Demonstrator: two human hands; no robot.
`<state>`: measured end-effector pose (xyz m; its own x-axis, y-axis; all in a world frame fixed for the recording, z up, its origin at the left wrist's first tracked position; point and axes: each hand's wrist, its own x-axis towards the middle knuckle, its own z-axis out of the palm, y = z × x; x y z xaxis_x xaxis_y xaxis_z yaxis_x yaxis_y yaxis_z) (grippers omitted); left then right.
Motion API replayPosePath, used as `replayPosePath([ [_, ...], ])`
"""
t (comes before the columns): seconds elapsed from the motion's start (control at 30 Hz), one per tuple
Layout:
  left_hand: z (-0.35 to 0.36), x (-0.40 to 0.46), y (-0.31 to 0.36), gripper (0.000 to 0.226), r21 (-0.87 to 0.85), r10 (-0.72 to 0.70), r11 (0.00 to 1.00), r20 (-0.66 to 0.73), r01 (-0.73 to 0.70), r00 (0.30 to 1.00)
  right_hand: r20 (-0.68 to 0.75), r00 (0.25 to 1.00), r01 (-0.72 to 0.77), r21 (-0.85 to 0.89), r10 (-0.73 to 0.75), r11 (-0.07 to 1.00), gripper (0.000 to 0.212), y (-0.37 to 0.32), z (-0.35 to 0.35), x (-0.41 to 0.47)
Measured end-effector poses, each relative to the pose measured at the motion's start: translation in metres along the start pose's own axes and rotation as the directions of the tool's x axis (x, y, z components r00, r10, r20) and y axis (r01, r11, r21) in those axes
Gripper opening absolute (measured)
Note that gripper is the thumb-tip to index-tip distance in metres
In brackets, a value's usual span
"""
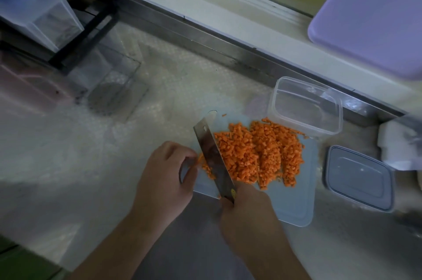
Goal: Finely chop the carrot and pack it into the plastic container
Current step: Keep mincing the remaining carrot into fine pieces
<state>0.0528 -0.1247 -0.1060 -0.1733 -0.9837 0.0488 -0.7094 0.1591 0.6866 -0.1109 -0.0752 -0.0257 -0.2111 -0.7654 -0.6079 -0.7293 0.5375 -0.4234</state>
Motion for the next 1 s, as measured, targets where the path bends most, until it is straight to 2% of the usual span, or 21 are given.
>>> replayPosePath([
  [0.2, 0.008, 0.004, -0.003, 0.007, 0.007, 0.026, 1.000, -0.036, -0.026, 0.999, 0.039, 0.998, -0.054, -0.071, 0.057, 0.996, 0.025, -0.006, 0.002, 0.002],
  [0.3, 0.009, 0.001, -0.005, 0.010, -0.012, 0.020, 1.000, -0.051, -0.020, 0.998, 0.084, 0.993, -0.075, -0.078, 0.081, 0.994, 0.022, -0.009, 0.004, 0.002],
  [0.43, 0.010, 0.000, -0.008, 0.012, -0.019, 0.044, 0.999, -0.077, -0.045, 0.996, 0.121, 0.984, -0.116, -0.128, 0.132, 0.985, 0.030, -0.012, 0.008, 0.005],
  [0.53, 0.010, -0.001, -0.009, 0.011, -0.019, 0.065, 0.998, -0.093, -0.067, 0.994, 0.090, 0.989, -0.103, -0.121, 0.114, 0.987, 0.030, -0.014, 0.010, 0.009],
  [0.63, 0.012, -0.002, -0.012, 0.003, -0.014, 0.095, 0.995, -0.108, -0.097, 0.990, 0.032, 0.998, -0.057, -0.043, 0.059, 0.997, 0.024, -0.015, 0.014, 0.010],
  [0.73, 0.014, -0.004, -0.013, 0.014, -0.031, 0.074, 0.996, -0.127, -0.079, 0.989, -0.035, 0.998, -0.050, 0.012, 0.051, 0.999, 0.017, -0.010, 0.015, 0.009],
  [0.87, 0.011, -0.005, -0.012, 0.016, -0.098, 0.028, 0.994, -0.120, -0.040, 0.992, -0.032, 0.998, -0.049, -0.037, 0.048, 0.998, 0.031, -0.003, 0.013, 0.005],
  [1.0, 0.008, -0.004, -0.009, 0.005, -0.060, 0.061, 0.996, -0.109, -0.068, 0.992, -0.005, 1.000, -0.017, -0.062, 0.016, 0.998, 0.029, -0.005, 0.016, 0.005],
])
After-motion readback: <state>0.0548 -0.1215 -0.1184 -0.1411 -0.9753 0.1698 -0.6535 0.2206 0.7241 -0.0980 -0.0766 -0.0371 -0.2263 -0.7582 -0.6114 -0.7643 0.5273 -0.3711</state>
